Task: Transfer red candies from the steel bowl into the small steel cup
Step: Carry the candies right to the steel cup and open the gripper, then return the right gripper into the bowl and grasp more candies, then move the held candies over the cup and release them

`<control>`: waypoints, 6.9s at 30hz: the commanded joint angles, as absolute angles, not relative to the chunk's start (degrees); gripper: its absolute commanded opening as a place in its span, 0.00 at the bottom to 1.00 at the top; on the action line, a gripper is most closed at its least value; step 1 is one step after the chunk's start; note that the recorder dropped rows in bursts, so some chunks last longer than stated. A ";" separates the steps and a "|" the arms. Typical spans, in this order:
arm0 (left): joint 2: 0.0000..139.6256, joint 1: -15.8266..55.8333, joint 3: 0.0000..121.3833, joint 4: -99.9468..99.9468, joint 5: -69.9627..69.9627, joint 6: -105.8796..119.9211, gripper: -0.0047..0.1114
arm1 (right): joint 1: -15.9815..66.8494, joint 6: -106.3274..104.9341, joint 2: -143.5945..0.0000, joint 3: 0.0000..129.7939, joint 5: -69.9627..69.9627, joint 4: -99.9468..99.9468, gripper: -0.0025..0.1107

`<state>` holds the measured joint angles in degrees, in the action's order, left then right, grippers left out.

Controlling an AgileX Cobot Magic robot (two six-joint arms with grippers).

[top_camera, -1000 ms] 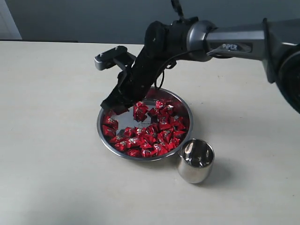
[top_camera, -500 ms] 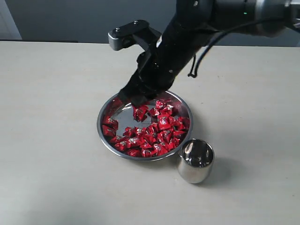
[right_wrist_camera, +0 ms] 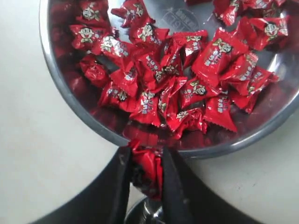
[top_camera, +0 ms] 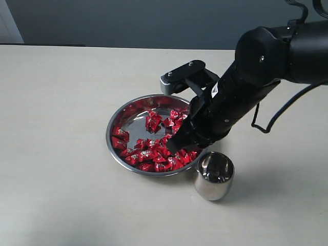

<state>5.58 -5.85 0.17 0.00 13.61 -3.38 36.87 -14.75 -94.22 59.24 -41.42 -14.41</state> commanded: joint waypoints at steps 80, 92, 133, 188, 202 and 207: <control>5.28 -5.56 0.00 0.00 13.37 -3.50 0.04 | 36.63 -7.86 -90.56 52.68 -45.92 -5.90 0.02; 5.28 -5.56 0.00 0.00 13.37 -3.50 0.04 | 36.63 -8.10 -90.44 52.68 -46.07 -5.42 0.38; 5.28 -5.56 0.00 0.00 13.37 -3.50 0.04 | 36.63 -8.31 -122.21 81.48 -25.59 -7.85 0.42; 5.28 -5.56 0.00 0.00 13.37 -3.50 0.04 | 36.64 -6.41 -80.90 54.30 -49.09 -10.65 0.02; 5.28 -5.56 0.00 0.00 13.37 -3.50 0.04 | 36.64 -6.41 -80.90 52.18 -48.98 -8.31 0.19; 5.28 -5.56 0.00 0.00 13.37 -3.50 0.04 | 36.64 -6.41 -80.90 52.18 -47.95 -7.39 0.40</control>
